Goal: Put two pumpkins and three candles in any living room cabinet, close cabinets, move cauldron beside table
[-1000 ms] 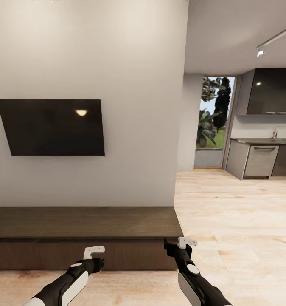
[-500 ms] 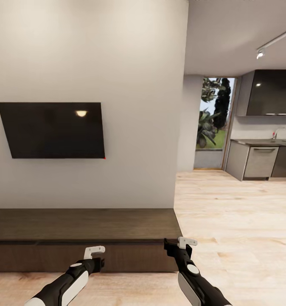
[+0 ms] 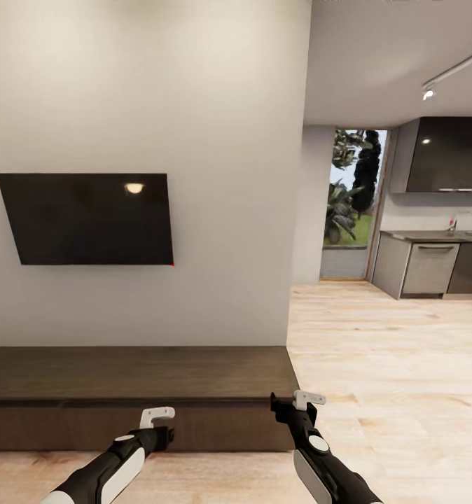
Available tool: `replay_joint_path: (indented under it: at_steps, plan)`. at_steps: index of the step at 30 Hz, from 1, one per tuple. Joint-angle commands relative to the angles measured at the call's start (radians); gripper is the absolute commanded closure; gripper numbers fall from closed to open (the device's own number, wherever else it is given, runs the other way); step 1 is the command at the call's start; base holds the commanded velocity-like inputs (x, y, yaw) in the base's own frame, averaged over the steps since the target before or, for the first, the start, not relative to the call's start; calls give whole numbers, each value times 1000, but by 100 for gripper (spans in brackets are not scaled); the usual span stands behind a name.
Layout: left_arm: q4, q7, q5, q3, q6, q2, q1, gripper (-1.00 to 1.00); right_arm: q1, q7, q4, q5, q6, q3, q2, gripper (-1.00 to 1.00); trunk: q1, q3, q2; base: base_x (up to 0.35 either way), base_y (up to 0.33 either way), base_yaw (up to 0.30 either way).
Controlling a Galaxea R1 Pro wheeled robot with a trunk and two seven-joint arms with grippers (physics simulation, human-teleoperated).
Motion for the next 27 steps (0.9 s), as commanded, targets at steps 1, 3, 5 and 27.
replay_joint_path:
  at_steps: [1,3,5,27]
  plan:
    - [-1,8,9,-8,2,2,-1,-100,-1,-7,0,-11,-6,7,-1,-100,-4,2,6,0,0,0]
    - [2,4,9,-8,2,1,-1,-100,-1,-7,0,-11,-6,7,-1,-100,-12,8,20,0,0,0]
    - [3,3,9,-8,2,1,-1,-100,-1,-7,1,-11,-6,7,-1,-100,-19,14,34,0,0,0]
    - [4,1,9,-8,2,1,-1,-100,-1,-8,0,-13,-6,6,-1,-100,-104,83,188,0,0,0]
